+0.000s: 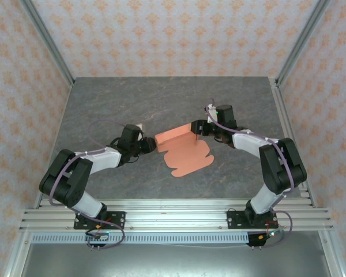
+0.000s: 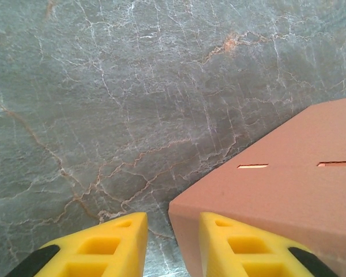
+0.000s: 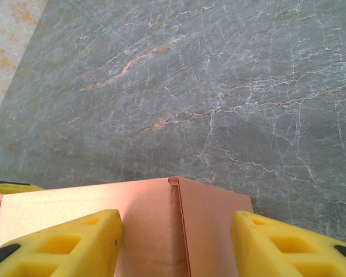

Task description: Fold the paper box

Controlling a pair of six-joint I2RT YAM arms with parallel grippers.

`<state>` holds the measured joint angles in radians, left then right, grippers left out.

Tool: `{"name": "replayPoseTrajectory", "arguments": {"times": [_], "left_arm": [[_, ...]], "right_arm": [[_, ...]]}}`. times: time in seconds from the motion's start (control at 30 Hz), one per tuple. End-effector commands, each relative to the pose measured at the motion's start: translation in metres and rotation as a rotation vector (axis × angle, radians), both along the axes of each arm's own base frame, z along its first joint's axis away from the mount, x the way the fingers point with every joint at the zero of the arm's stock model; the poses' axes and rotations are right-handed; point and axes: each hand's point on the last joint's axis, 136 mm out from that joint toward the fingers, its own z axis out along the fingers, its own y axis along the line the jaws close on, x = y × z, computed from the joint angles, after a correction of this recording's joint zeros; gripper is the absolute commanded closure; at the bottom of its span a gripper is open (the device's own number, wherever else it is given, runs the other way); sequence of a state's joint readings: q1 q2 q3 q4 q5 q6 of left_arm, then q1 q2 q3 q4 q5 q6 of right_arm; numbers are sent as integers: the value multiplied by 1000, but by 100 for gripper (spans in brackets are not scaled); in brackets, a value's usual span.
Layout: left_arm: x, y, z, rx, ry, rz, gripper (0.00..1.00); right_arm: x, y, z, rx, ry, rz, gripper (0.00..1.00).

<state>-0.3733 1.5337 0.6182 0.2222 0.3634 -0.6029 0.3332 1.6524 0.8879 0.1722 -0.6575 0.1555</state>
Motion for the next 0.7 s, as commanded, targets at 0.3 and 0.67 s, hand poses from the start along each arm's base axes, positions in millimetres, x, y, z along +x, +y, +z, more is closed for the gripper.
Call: {"name": "replayPoseTrajectory", "arguments": {"times": [0.3, 0.67], "left_arm": [[5, -24, 7, -86, -56, -48, 71], [1, -44, 11, -110, -83, -131, 71]], "right_arm": [[-9, 3, -20, -38, 53, 21, 47], [-10, 5, -24, -44, 62, 29, 48]]}}
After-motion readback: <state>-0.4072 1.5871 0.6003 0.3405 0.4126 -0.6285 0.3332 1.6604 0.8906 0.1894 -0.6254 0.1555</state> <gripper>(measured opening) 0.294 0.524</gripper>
